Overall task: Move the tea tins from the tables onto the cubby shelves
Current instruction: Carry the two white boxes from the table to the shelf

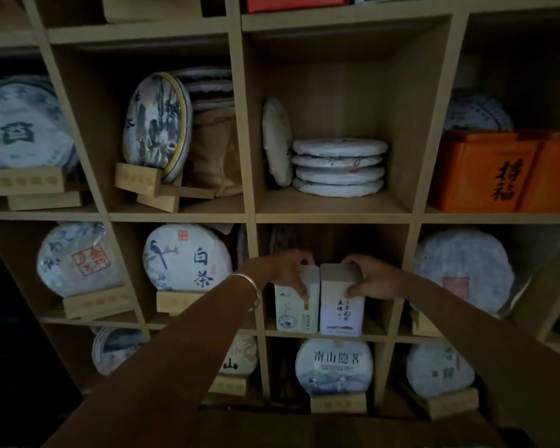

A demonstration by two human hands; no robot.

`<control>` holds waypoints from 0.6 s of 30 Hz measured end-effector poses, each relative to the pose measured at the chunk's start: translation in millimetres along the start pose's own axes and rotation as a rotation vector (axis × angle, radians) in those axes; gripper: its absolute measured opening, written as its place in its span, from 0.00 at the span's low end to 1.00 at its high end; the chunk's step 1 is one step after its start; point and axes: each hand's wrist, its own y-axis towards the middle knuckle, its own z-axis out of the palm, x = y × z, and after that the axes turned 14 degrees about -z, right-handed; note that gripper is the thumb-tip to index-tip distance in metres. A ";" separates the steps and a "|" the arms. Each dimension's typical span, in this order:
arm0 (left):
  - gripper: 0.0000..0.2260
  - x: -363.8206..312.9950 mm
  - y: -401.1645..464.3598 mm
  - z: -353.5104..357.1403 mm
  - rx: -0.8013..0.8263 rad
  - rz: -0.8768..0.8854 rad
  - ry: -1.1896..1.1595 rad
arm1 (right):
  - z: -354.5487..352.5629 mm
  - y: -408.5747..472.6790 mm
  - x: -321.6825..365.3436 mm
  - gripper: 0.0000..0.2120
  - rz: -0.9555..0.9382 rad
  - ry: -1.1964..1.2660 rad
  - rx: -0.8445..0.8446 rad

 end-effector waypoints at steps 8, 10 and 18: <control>0.28 0.0 15.9 -12.1 0.047 -0.102 0.198 | 6.1 28.6 -8.8 0.28 -0.022 0.014 0.009; 0.29 0.3 16.5 -13.9 0.040 -0.107 0.246 | 6.7 31.5 -7.8 0.29 -0.023 -0.001 0.027; 0.30 0.2 17.0 -19.0 0.047 -0.097 0.320 | 6.0 33.6 -2.7 0.28 -0.032 -0.031 0.080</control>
